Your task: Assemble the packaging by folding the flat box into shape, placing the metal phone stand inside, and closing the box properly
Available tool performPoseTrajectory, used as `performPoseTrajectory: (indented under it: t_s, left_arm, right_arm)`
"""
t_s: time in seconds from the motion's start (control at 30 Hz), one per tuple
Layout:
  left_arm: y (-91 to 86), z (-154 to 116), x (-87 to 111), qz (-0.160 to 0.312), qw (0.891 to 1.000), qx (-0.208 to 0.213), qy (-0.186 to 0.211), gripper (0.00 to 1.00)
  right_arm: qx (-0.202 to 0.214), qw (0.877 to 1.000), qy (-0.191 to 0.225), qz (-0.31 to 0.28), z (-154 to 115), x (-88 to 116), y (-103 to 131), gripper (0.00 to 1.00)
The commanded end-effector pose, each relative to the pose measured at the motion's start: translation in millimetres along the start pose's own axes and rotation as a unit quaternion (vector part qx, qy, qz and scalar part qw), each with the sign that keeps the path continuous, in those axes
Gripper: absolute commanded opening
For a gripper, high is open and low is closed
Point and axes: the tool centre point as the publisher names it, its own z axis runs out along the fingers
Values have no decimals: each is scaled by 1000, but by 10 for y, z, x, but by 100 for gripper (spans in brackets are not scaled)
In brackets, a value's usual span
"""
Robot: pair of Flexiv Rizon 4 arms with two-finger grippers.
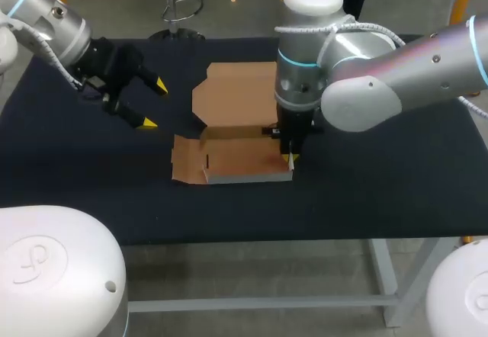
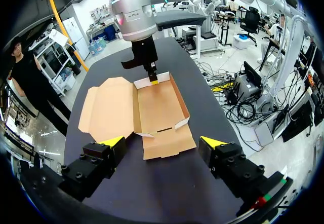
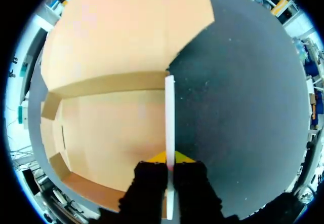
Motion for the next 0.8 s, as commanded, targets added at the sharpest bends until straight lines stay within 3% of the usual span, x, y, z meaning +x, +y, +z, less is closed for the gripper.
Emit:
performPoseTrajectory:
  t_s: [0.03,0.47,0.8]
  left_arm:
    - [-4,-15,1,0,1000,-2,2,100]
    - [-4,-15,1,0,1000,-2,2,100]
    - [-4,-15,1,0,1000,-2,2,100]
  right_arm:
    - [2,1000,-9,-1,4,24,-15,0]
    - [57,996,-60,-25,-37,-63,-43,0]
    - [64,990,-126,-24,-39,-93,-63,0]
